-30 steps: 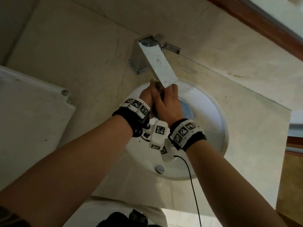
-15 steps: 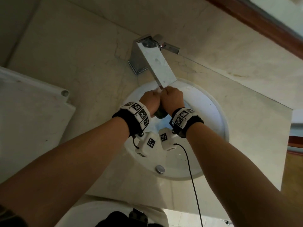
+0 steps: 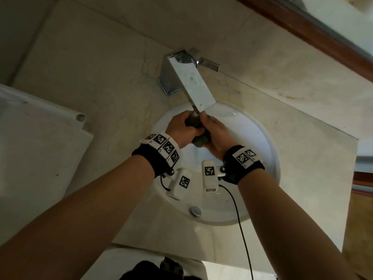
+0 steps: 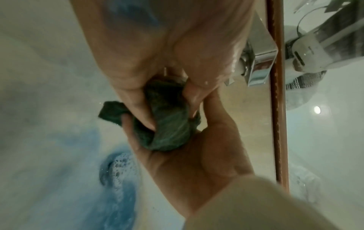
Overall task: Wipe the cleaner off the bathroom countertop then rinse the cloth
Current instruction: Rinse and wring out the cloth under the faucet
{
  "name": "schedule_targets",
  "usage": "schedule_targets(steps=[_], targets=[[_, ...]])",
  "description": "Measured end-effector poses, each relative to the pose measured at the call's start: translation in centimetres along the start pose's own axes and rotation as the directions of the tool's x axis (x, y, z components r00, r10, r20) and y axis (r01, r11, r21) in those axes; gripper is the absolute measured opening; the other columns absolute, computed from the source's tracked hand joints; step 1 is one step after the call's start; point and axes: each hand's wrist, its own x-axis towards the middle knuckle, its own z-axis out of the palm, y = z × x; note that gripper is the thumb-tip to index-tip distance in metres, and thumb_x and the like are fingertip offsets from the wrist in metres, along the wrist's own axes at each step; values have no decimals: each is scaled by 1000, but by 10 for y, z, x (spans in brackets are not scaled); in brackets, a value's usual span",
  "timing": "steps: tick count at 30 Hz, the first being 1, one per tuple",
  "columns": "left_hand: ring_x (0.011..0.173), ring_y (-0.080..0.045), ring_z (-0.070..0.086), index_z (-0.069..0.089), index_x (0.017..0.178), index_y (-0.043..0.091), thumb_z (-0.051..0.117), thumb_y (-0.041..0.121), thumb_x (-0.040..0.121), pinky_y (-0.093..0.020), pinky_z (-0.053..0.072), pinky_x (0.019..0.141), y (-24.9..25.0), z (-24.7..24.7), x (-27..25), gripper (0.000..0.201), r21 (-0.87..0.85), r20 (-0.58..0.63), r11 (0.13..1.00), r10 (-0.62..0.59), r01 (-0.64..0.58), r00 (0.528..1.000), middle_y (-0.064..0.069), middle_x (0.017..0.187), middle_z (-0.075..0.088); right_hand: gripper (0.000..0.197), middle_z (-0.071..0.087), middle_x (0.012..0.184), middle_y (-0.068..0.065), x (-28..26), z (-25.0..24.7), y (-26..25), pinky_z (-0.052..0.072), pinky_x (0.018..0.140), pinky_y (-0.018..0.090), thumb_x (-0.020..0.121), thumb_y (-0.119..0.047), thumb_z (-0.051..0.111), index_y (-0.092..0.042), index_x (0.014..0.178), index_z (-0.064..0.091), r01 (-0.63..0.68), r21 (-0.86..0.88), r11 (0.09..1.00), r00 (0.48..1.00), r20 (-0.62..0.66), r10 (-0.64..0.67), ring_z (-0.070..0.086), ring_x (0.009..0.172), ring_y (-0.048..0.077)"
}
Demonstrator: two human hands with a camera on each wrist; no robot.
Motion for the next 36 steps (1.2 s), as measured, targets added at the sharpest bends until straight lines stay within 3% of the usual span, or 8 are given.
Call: schedule_targets(steps=[6,9,13,17,23,26,30,36], targets=[[90,-22,68,54,117,13,62,17,93,-34,60,63,0,-4,-2,26,-169,-34,961,-226,217,973,-12,113,65,34,69,82,3,-3,7,-1,59,75,42,79,-45,73,-15,89,61,159,-461,873,880,-335,-337,68,79,21],[93,-24,65,55,123,17,46,24,102,-40,59,66,0,-11,-7,24,-309,0,895,-339,322,941,-12,122,63,18,67,92,0,-13,8,-8,57,74,33,91,-28,65,-19,104,55,248,-424,871,868,-302,-395,67,85,15],[110,-35,63,56,127,24,27,71,92,-54,54,82,0,-15,-6,66,-517,355,712,-327,475,876,-11,123,65,16,67,101,-3,-24,18,-8,55,91,40,97,-16,54,-21,111,60,310,-449,838,900,-146,-411,64,99,16],[103,-30,66,65,116,12,29,66,95,-43,52,88,5,-9,0,68,-634,354,640,-258,433,899,-14,116,68,18,65,106,-1,-26,22,-1,49,97,42,93,-24,55,-17,106,67,381,-565,732,871,-48,-490,60,103,18],[77,-20,65,62,87,15,37,46,103,-30,52,68,12,4,-4,43,-502,83,820,-270,274,959,-7,84,67,32,48,108,2,-13,36,6,37,80,13,100,-38,49,-9,111,58,346,-721,601,813,-89,-575,49,92,12],[74,-15,58,52,82,25,28,40,105,-36,54,78,11,7,0,36,-408,33,873,-279,268,960,1,85,57,32,54,104,9,1,41,1,43,86,27,101,-30,46,-4,112,59,295,-781,550,844,-58,-534,50,93,17],[109,-30,61,54,122,2,54,19,95,-33,49,86,19,8,4,32,27,-43,965,-260,261,965,-16,121,61,27,63,100,-1,19,37,-8,41,74,25,98,-36,52,-12,110,58,123,-744,656,929,-145,-339,60,91,15],[119,-35,56,49,127,-7,45,11,101,-32,43,91,12,9,12,33,330,-81,920,-194,210,978,-24,129,57,26,66,100,15,23,33,-16,46,79,33,99,-26,46,-6,93,60,-6,-769,639,949,-206,-239,60,93,28]])
